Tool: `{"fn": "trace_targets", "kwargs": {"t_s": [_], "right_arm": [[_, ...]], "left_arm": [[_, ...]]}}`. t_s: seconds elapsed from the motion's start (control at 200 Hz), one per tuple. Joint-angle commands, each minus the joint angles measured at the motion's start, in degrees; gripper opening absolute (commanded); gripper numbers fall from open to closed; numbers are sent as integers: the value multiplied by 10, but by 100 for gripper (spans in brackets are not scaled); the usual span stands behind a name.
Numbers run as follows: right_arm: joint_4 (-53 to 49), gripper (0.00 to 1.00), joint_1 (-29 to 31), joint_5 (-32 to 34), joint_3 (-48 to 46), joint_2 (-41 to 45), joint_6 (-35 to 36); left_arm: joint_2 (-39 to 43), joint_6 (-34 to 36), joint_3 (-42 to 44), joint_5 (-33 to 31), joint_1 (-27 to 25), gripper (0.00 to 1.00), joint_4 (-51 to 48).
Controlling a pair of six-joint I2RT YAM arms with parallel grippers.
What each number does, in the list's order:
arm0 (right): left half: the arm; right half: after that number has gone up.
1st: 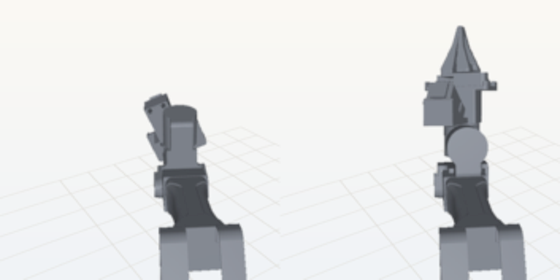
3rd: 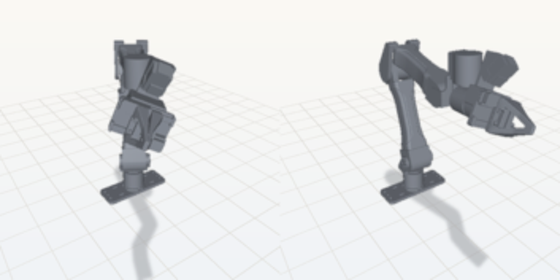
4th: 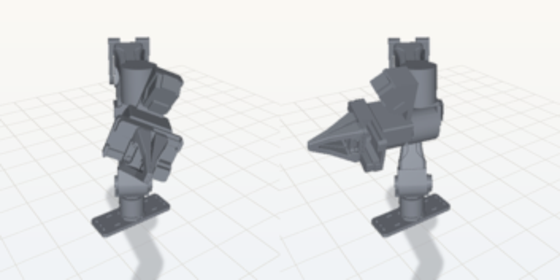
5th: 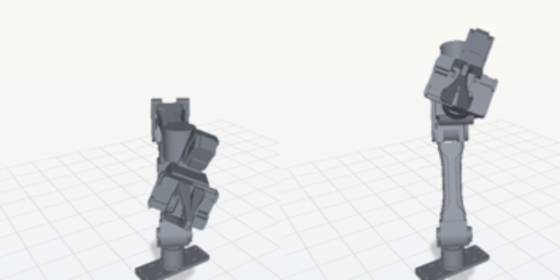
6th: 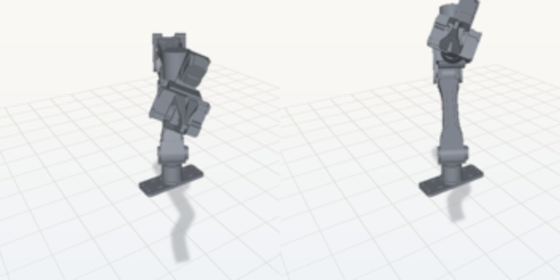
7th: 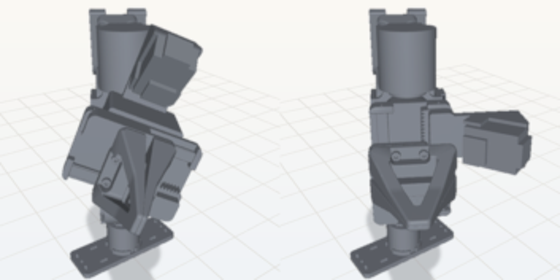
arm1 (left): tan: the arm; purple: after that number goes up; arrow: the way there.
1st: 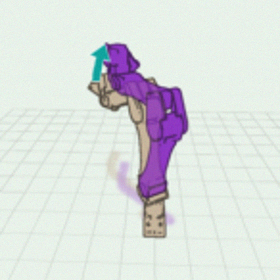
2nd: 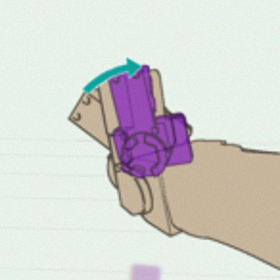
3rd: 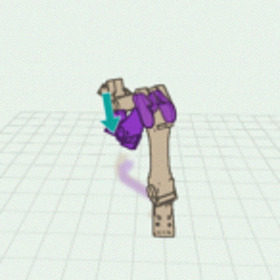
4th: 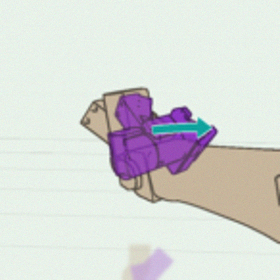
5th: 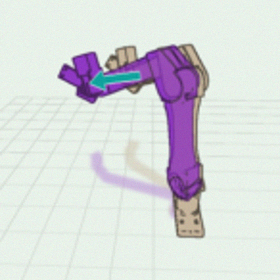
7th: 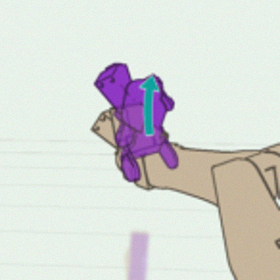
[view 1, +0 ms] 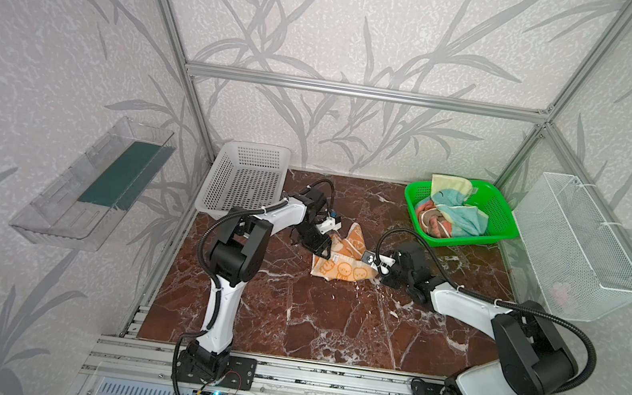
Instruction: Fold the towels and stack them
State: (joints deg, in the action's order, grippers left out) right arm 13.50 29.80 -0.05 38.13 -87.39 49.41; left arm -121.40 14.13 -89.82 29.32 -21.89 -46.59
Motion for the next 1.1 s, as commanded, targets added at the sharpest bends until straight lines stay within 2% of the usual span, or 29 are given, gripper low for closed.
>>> {"fn": "trace_targets", "kwargs": {"t_s": [0.0,0.155,0.36,0.685,0.81,0.95,1.095], "right_arm": [[7,0,3,-2,0,-1,3],[9,0,3,-6,3,-6,2],[11,0,3,-7,5,-10,5],[12,0,3,-9,6,-21,6],[15,0,3,-8,6,-23,6],[23,0,3,-8,3,-25,9],[26,0,3,-7,1,-28,9]], "left_arm": [[22,50,-25,-29,3,44,-36],[16,59,-36,-31,3,42,-43],[8,66,-33,-74,2,43,-19],[12,148,-38,-85,-10,50,-18],[14,192,-34,-72,-16,53,-17],[19,241,-26,-27,-17,54,-15],[9,258,-41,-7,-17,54,-31]]}}
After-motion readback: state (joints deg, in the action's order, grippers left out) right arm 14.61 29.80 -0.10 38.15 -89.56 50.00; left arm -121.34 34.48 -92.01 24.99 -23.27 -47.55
